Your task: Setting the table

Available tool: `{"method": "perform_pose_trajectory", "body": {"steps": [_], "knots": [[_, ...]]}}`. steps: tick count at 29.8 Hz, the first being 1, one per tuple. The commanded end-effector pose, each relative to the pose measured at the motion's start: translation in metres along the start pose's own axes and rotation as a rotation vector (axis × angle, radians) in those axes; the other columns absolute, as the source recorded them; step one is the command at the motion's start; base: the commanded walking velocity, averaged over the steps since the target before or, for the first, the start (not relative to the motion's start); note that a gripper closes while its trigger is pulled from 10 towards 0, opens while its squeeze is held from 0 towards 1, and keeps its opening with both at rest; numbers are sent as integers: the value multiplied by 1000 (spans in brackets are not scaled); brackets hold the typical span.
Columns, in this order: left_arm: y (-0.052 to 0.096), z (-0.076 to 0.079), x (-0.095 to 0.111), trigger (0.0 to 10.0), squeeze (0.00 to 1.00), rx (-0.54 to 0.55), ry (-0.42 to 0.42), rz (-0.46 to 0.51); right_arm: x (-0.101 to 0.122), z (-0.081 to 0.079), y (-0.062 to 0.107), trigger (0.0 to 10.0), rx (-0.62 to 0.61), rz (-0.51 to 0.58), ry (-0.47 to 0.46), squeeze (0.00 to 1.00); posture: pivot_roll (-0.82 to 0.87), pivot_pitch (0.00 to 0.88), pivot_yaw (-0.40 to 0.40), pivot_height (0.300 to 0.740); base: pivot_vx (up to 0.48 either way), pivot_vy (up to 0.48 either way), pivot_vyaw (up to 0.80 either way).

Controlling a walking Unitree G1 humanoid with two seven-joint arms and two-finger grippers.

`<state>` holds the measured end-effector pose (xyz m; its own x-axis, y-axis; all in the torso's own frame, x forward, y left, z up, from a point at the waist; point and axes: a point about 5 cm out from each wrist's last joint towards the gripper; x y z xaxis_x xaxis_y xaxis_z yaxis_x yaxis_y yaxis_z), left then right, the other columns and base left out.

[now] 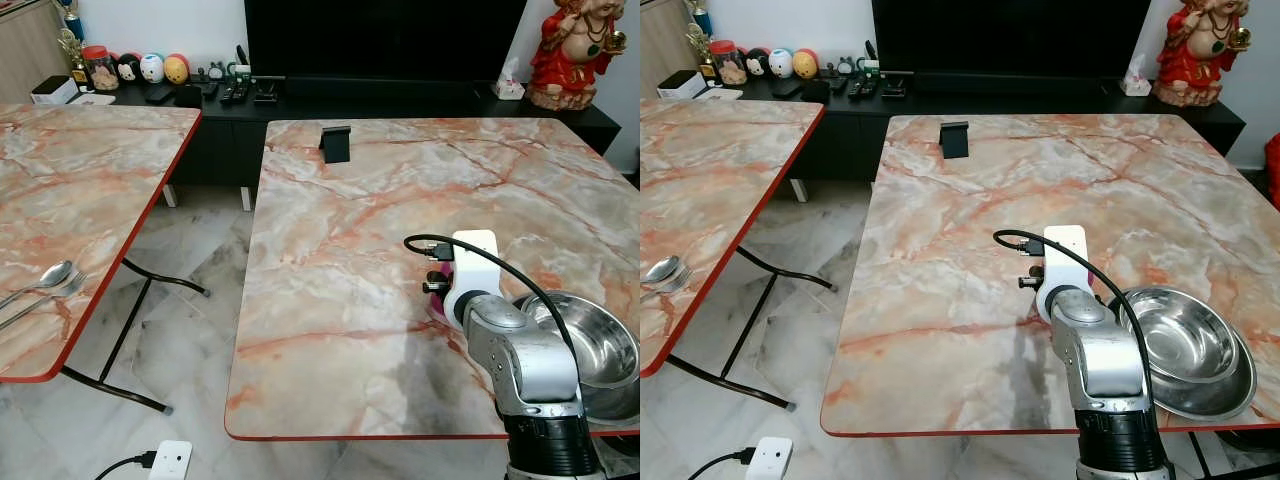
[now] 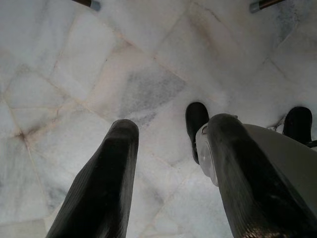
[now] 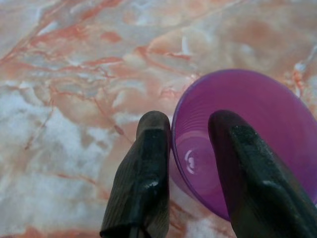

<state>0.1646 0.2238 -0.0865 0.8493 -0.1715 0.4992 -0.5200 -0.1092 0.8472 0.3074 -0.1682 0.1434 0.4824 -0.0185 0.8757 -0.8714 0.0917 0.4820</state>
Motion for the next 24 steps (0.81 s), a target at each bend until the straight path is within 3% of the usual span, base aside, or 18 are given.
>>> {"method": "perform_pose_trajectory", "body": {"steps": [1,15,24], "knots": [[1,-1,-4,10000,0,-2,-16,-15,7,-1,0,10000,-5,33,-2,0,4,0,-25,740,0,0,0],[1,-2,-4,10000,0,-3,-17,-19,4,-4,-2,10000,8,30,6,0,4,0,-23,740,0,0,0],[1,-1,-5,10000,0,-4,-21,-21,-1,-13,-2,10000,71,8,84,0,5,0,-25,740,0,0,0]]}}
Point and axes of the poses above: a point about 5 cm out from each wrist's last joint towards the gripper, its own y axis pointing back from the gripper into the wrist, its own x axis along the axis of the wrist's last joint, z = x × y, and after that the axes turned 5 degrees about -y, right-handed
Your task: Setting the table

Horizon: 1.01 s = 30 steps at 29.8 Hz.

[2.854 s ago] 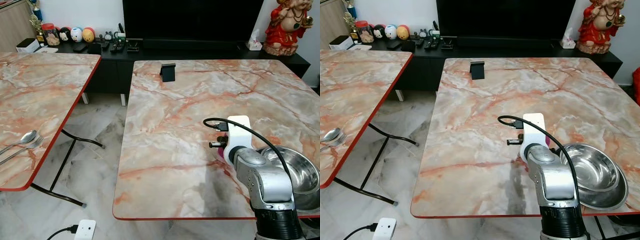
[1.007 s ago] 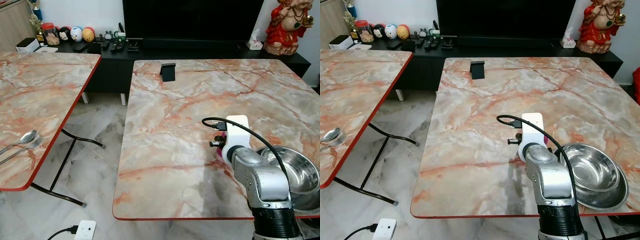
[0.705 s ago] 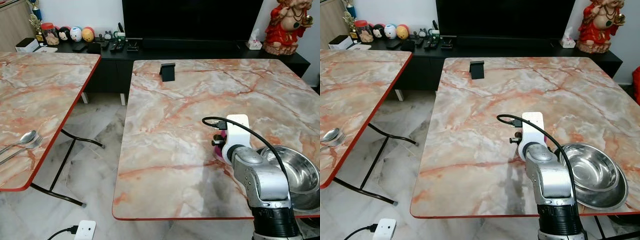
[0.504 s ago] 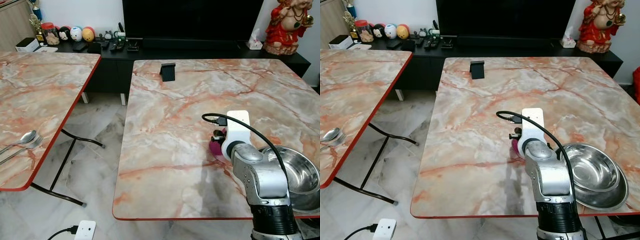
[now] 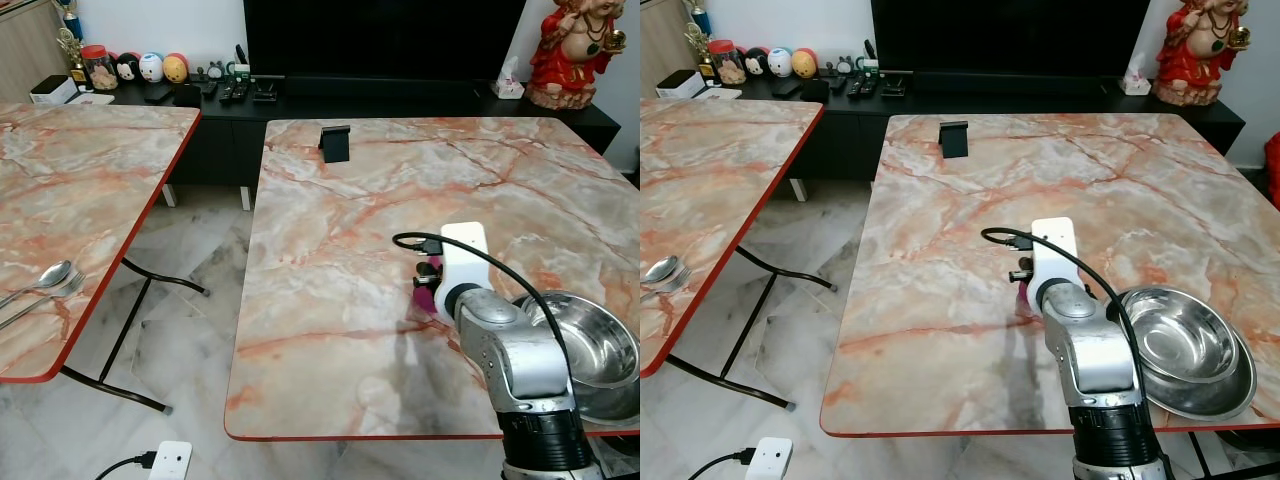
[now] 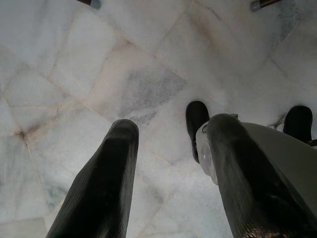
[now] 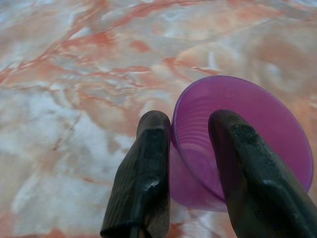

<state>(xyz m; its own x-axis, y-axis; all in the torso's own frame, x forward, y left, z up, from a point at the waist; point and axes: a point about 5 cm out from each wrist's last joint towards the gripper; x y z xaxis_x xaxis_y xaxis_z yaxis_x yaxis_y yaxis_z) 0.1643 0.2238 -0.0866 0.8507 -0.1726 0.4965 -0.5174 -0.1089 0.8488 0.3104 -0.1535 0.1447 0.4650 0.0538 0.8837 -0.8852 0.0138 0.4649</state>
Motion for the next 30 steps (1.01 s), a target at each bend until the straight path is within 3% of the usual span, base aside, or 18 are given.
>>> {"method": "perform_pose_trajectory", "body": {"steps": [1,13,30], "knots": [[1,-1,-4,10000,0,-3,-19,-19,-4,1,-1,10000,-5,-16,14,0,6,0,-25,740,0,0,0],[1,-1,-5,10000,0,-6,-21,-24,-12,11,-2,10000,-73,-49,136,0,6,0,-26,740,0,0,0],[1,-1,-5,10000,0,-6,-24,-23,-1,10,-3,10000,-89,30,94,0,7,0,-24,740,0,0,0]]}}
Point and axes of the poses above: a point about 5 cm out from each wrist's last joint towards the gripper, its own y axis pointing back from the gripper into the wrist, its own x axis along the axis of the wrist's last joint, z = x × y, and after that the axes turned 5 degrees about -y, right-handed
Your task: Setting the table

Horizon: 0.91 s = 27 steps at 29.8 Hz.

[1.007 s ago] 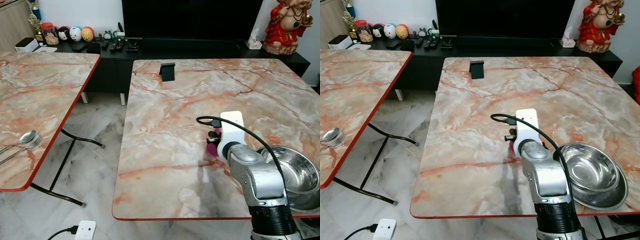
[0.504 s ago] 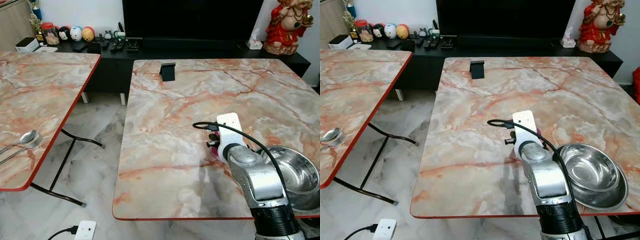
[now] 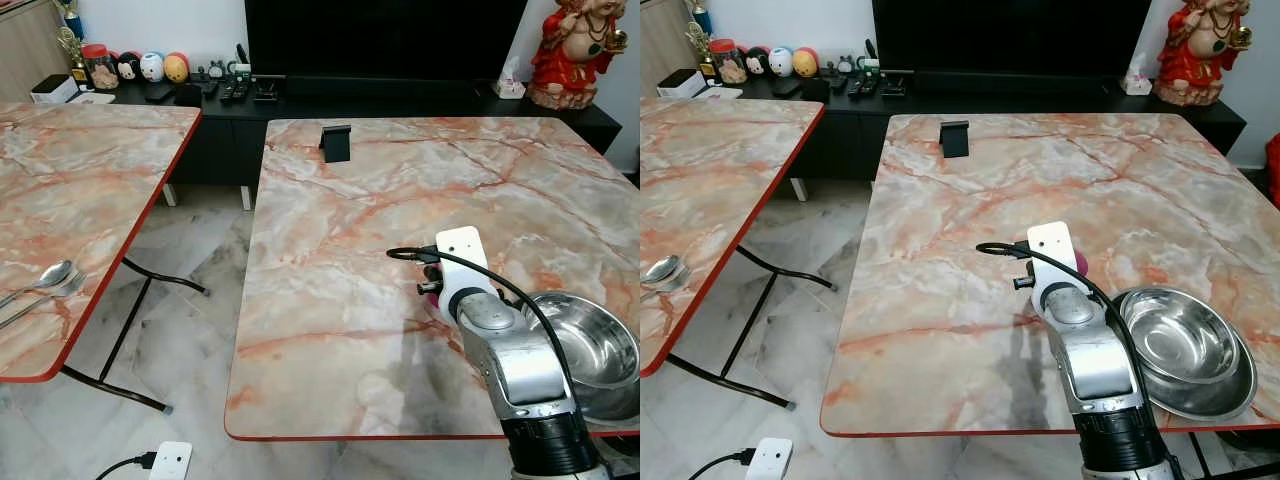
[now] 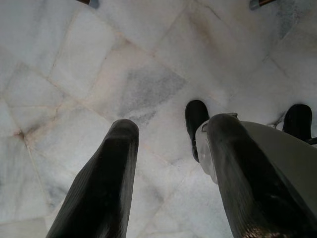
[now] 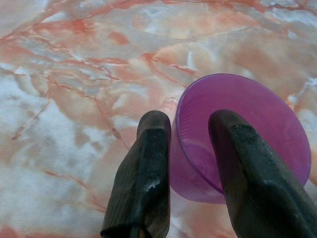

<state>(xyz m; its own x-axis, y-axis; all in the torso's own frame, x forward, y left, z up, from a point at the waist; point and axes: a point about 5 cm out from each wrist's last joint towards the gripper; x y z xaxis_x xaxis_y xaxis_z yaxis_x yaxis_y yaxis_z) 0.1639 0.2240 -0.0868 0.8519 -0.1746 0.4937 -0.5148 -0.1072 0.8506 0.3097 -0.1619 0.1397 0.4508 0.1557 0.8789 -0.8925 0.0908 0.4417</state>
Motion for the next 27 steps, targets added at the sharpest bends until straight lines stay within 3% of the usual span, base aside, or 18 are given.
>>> {"method": "perform_pose_trajectory", "body": {"steps": [1,12,15,16,18,27], "knots": [[1,-1,-4,10000,0,-4,-22,-21,4,2,-1,10000,-10,13,-8,0,7,0,-24,740,0,0,0],[1,-2,-4,10000,0,-3,-21,-20,13,4,0,10000,-33,106,-69,0,5,0,-22,740,0,0,0],[1,-2,-4,10000,0,-2,-21,-17,25,0,4,10000,14,267,-139,0,5,0,-24,740,0,0,0],[1,-2,-4,10000,0,0,-20,-14,29,-3,10,10000,42,379,-208,0,5,0,-22,740,0,0,0],[1,-2,-4,10000,0,3,-16,-10,29,-4,14,10000,38,441,-232,0,6,0,-23,740,0,0,0],[1,-5,-4,10000,0,19,-19,4,12,1,35,10000,-47,570,-211,0,-9,0,-9,740,0,0,0]]}}
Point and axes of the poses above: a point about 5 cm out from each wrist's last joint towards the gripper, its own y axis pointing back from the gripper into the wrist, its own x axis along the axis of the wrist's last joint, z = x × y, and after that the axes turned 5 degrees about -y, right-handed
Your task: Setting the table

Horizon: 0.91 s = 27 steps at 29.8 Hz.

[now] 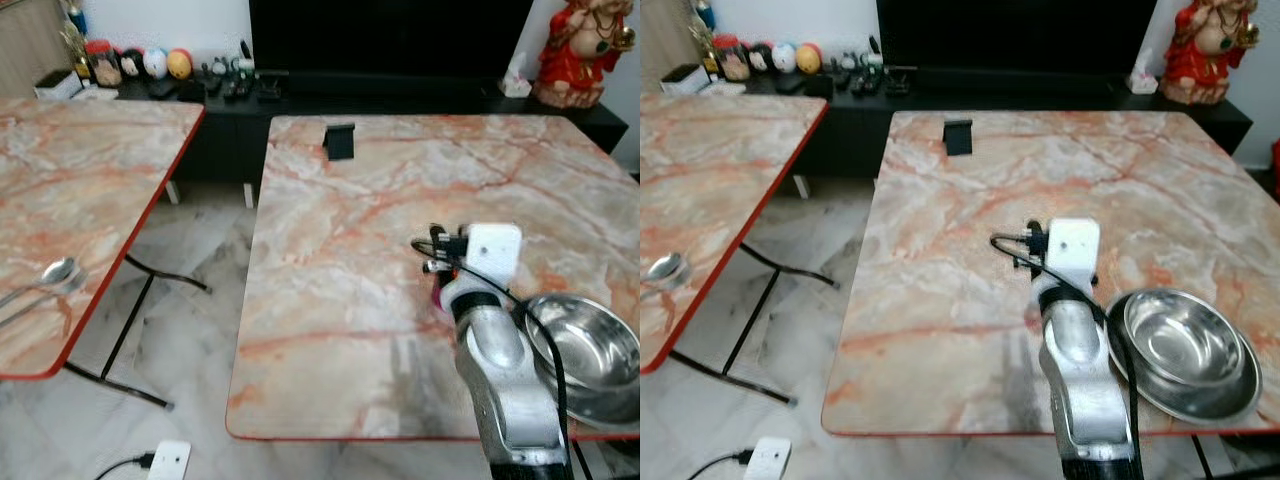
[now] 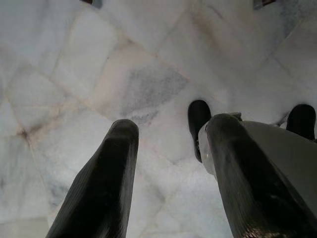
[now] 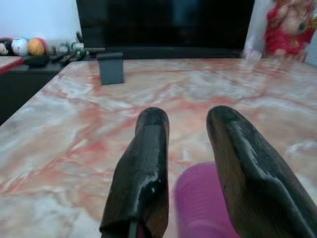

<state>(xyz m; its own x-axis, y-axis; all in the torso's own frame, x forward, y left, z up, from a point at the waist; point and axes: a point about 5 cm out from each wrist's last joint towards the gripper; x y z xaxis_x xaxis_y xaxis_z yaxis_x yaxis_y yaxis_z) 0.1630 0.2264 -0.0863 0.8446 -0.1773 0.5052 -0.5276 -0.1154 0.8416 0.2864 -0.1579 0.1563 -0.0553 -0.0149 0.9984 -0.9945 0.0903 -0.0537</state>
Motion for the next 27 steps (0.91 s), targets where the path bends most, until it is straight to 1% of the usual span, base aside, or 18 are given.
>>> {"method": "perform_pose_trajectory", "body": {"steps": [1,3,4,8,10,15,19,21,22,25,27], "knots": [[1,-3,-3,10000,0,9,-21,-9,10,2,4,10000,-16,70,2,0,-10,0,-8,740,0,0,0],[1,-4,-3,10000,0,14,-27,-5,9,10,11,10000,-50,123,13,0,-11,0,-4,740,0,0,0],[1,-4,-3,10000,0,15,-27,-4,8,11,12,10000,-54,134,16,0,-14,0,0,740,0,0,0],[1,-5,-4,10000,0,25,-34,2,5,14,19,10000,-62,150,22,0,-13,0,8,740,0,0,0],[1,-7,-4,10000,0,34,-50,-1,3,13,20,10000,-57,150,41,0,-13,0,9,740,0,0,0],[1,-8,-4,10000,0,42,-59,1,2,11,19,10000,-54,159,29,0,-2,0,5,740,0,0,0],[1,-8,-3,10000,0,62,-49,0,6,13,16,10000,-53,186,30,0,13,0,-6,740,0,0,0],[2,-8,-4,10000,0,76,-16,-1,8,12,14,10000,-54,196,27,0,20,0,-11,740,0,0,0],[2,-8,-5,10000,0,83,19,-4,9,11,14,10000,-54,197,24,0,22,0,-13,740,0,0,0],[2,-7,-9,10000,0,105,157,-20,10,9,13,10000,-49,201,15,0,33,0,-25,740,0,0,0],[2,-7,-10,10000,0,107,171,-21,10,7,13,10000,-46,202,9,0,33,0,-25,740,0,0,0]]}}
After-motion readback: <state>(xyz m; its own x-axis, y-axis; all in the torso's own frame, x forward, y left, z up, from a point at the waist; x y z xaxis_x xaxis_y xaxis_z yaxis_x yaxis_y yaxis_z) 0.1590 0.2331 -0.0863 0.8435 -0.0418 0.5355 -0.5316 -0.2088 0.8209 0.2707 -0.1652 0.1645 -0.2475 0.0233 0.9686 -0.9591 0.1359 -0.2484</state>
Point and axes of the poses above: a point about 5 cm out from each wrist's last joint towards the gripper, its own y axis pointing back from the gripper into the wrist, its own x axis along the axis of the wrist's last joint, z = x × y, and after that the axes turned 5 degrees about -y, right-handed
